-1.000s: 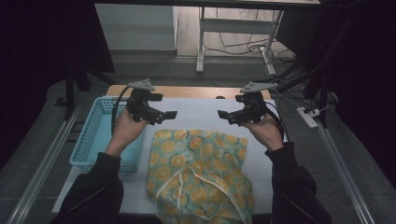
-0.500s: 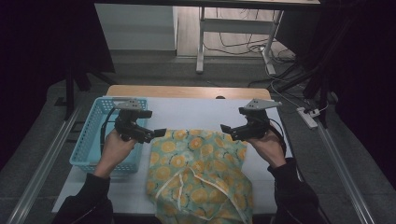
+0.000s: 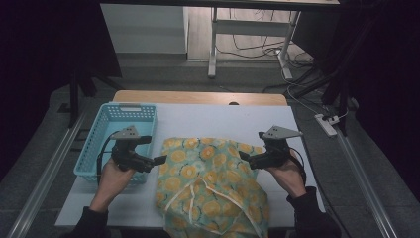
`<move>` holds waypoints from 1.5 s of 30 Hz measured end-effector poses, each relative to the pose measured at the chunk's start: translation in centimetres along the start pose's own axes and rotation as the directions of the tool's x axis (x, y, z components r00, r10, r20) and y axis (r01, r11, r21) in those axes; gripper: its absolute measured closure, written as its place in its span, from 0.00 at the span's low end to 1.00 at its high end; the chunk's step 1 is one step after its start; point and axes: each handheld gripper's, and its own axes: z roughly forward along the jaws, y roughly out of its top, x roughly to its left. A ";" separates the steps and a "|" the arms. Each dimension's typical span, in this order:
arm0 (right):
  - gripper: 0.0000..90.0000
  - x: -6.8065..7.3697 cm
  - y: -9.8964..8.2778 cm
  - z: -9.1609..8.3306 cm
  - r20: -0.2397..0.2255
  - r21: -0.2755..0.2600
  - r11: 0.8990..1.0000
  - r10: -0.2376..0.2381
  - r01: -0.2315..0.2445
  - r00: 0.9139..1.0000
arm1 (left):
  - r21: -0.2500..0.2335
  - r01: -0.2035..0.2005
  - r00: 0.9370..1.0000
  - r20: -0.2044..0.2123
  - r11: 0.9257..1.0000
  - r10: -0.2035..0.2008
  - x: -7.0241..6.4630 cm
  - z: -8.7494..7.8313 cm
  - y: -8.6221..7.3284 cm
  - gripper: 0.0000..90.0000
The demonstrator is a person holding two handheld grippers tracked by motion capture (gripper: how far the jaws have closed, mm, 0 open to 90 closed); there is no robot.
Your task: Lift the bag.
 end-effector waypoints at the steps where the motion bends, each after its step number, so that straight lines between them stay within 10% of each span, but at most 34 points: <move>1: 0.00 0.1 -0.2 -0.1 0.005 0.005 1.000 -0.004 0.004 1.000 | 0.001 0.001 1.000 -0.005 1.000 -0.001 -0.1 -0.2 -0.3 0.00; 22: 0.00 2.7 -7.1 -4.3 0.064 0.055 0.997 0.057 -0.061 0.996 | 0.007 0.035 0.991 -0.128 0.999 -0.034 -4.2 -4.7 -7.6 0.00; 29: 0.00 3.4 -9.3 -6.4 0.110 0.061 0.994 0.085 -0.092 0.990 | 0.041 0.033 0.977 -0.211 0.999 -0.024 -5.4 -6.2 -10.5 0.00; 37: 0.00 3.4 -12.1 -8.1 0.135 0.096 0.982 0.152 -0.166 0.979 | 0.073 0.128 0.959 -0.264 0.989 -0.105 -4.5 -7.6 -14.5 0.00; 45: 0.00 3.9 -13.9 -8.6 0.175 0.183 0.964 0.159 -0.191 0.972 | 0.083 0.179 0.942 -0.303 0.980 -0.147 -4.0 -8.1 -15.3 0.00</move>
